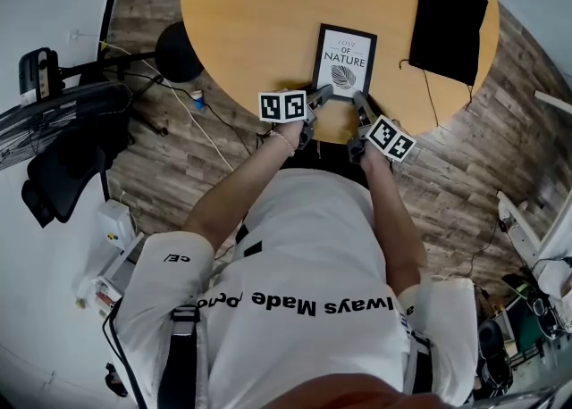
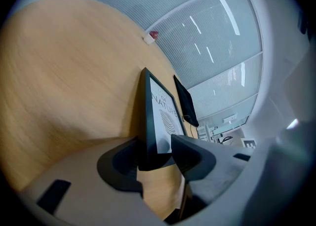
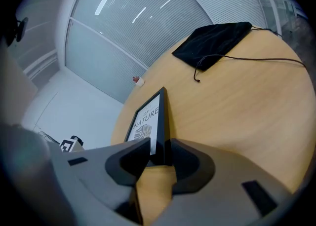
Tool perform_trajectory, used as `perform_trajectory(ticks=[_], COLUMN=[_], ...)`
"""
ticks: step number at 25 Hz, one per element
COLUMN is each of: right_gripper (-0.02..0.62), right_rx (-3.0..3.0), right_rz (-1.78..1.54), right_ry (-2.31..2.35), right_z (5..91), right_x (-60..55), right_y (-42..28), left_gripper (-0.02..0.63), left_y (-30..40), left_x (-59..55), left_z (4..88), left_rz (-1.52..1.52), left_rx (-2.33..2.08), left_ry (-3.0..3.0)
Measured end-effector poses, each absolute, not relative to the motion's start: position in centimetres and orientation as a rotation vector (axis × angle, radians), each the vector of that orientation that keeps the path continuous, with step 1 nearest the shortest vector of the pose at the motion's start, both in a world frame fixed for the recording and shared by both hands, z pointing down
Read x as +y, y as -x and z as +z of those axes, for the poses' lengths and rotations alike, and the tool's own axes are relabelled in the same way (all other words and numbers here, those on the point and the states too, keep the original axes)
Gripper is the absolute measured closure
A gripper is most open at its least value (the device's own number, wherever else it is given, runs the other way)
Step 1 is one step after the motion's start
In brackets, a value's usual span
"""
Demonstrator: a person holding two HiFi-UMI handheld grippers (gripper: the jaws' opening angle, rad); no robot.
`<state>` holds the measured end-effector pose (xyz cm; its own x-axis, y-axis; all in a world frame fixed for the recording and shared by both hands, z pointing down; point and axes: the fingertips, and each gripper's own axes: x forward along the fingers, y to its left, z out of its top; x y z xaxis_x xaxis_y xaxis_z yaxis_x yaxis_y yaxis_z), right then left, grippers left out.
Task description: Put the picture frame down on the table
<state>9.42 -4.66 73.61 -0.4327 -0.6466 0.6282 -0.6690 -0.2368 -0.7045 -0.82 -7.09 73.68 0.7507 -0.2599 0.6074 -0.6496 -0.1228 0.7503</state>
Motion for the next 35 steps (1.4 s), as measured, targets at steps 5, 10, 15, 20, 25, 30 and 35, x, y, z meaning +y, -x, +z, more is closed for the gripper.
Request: perform_trajectory(ticks=[5,10,15,20,25,30,35], right_gripper=[0.465,0.465,0.465,0.465,0.465,0.465,0.465], right_rx=[-1.95,-1.932,-1.916,-1.912,-1.906,-1.903,-1.895], right_rz=[1.71,1.663,1.628,1.614,1.603,1.597,1.586], right_ry=[-1.644,-1.638,-1.638,-1.646,-1.648,-1.649,-1.648], right_z=[73.4,73.9,74.1,74.3,74.4,74.4,74.5], right_x=[-4.9,-4.5,-4.3,-4.0,-4.0,-4.0,-3.9], right_y=[-9.5,-9.4,-9.5,-9.8,-9.8,-9.7,-9.7], left_gripper=[0.425,0.417,0.406,0.393,0.39,0.387,0.382], left_y=[1.2,1.4,0.8,0.7,0.6,0.6,0.7], left_x=[-7.1,-7.1,-7.1,-6.9,-6.9,-7.0,-7.0], left_z=[73.9,73.8,73.8,74.0,74.0,73.9,73.9], left_rz=[0.463,0.524,0.573,0.618,0.642,0.67,0.704], left_rx=[-0.758,-0.771,-0.78,-0.792,-0.799,-0.803,-0.804], left_ry=[-1.738,-1.774,-1.815,-1.839,-1.86,-1.882,-1.904])
